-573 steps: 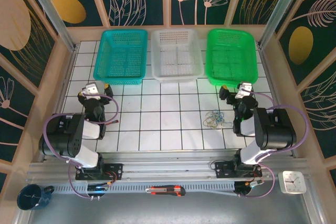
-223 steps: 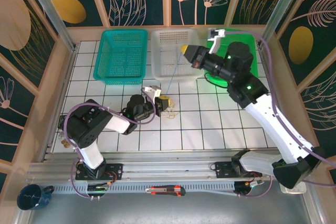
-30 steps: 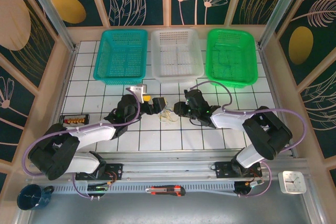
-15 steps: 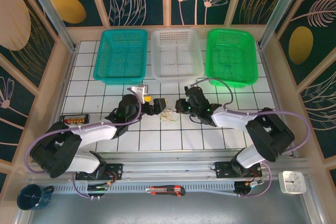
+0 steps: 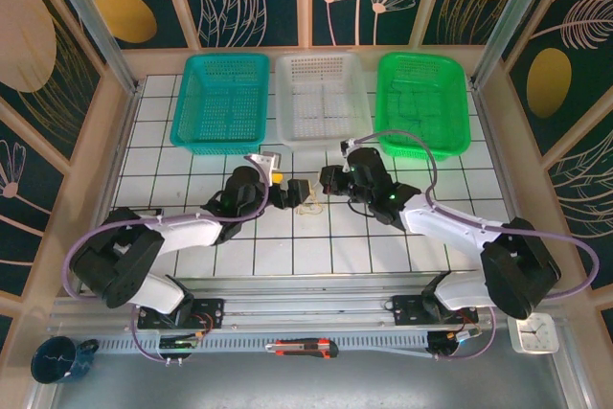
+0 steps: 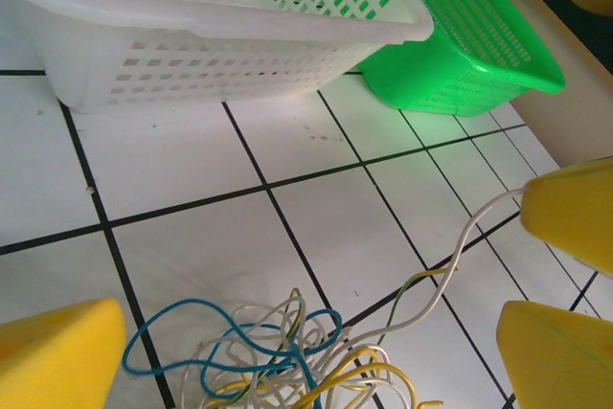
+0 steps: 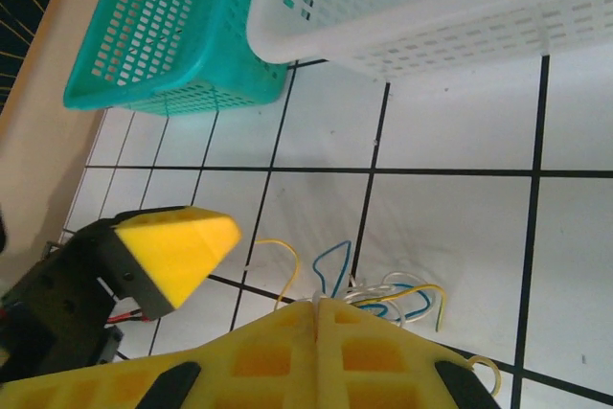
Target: Untangle the cables
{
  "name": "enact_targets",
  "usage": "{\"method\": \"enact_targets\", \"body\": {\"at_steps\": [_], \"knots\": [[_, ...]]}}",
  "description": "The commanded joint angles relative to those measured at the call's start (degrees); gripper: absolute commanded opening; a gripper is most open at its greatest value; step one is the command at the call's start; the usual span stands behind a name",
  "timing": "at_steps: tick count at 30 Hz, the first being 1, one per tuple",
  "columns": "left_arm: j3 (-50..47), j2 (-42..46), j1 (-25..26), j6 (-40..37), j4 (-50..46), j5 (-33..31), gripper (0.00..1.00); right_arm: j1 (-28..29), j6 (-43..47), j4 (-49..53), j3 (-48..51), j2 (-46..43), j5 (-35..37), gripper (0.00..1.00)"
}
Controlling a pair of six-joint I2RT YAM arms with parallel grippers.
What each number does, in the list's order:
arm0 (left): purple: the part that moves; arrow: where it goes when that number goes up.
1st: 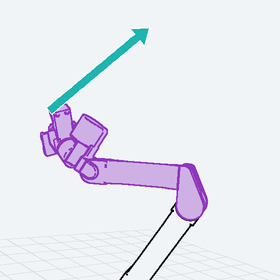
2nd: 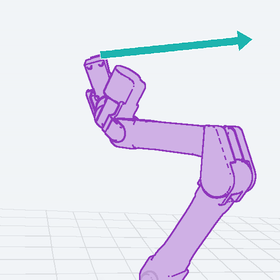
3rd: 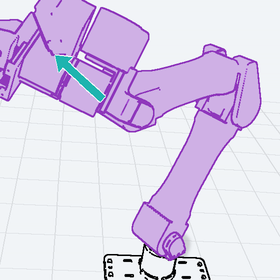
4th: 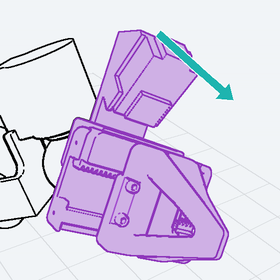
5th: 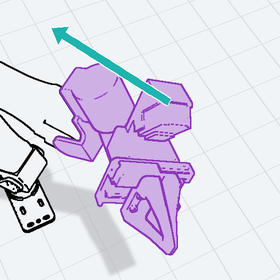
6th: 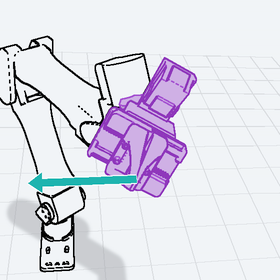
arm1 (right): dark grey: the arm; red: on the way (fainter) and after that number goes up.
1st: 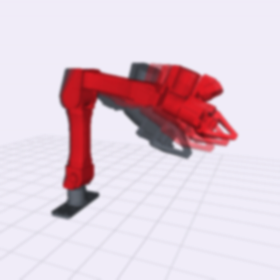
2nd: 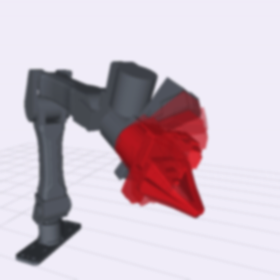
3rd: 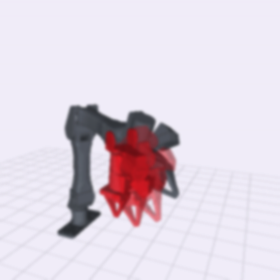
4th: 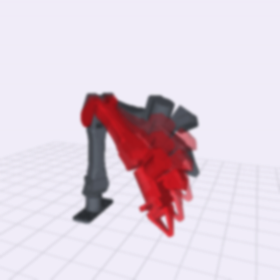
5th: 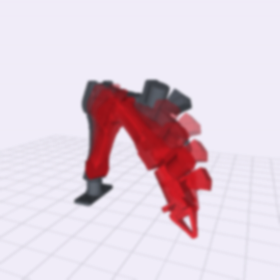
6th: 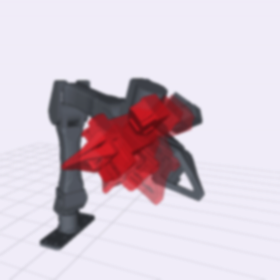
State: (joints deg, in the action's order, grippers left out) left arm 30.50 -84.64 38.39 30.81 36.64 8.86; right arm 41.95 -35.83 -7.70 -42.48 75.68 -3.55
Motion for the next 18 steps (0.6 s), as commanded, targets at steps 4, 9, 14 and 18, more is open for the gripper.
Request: {"method": "enact_targets", "body": {"at_steps": [4, 9, 14, 18], "knots": [[2.9, -4.1, 0.2, -4.2, 3.2, 4.4, 0.99, 0.3, 1.7, 2.0, -3.5, -2.4, -1.5, 0.0], [4.3, -7.8, 0.2, -4.5, 5.5, 7.6, 0.94, 1.2, 1.7, 2.3, -4.7, -2.6, -2.2, 0.0], [4.9, -10.6, 0.3, -4.4, 6.3, 8.7, 0.8, 1.6, 2.6, 3.7, -7.8, -4.2, -2.6, 0.0], [4.6, -12.7, 0.2, -4.0, 7.1, 9.9, 0.69, 1.6, 4.5, 6.2, -12.9, -6.0, -2.5, 0.0]]}}
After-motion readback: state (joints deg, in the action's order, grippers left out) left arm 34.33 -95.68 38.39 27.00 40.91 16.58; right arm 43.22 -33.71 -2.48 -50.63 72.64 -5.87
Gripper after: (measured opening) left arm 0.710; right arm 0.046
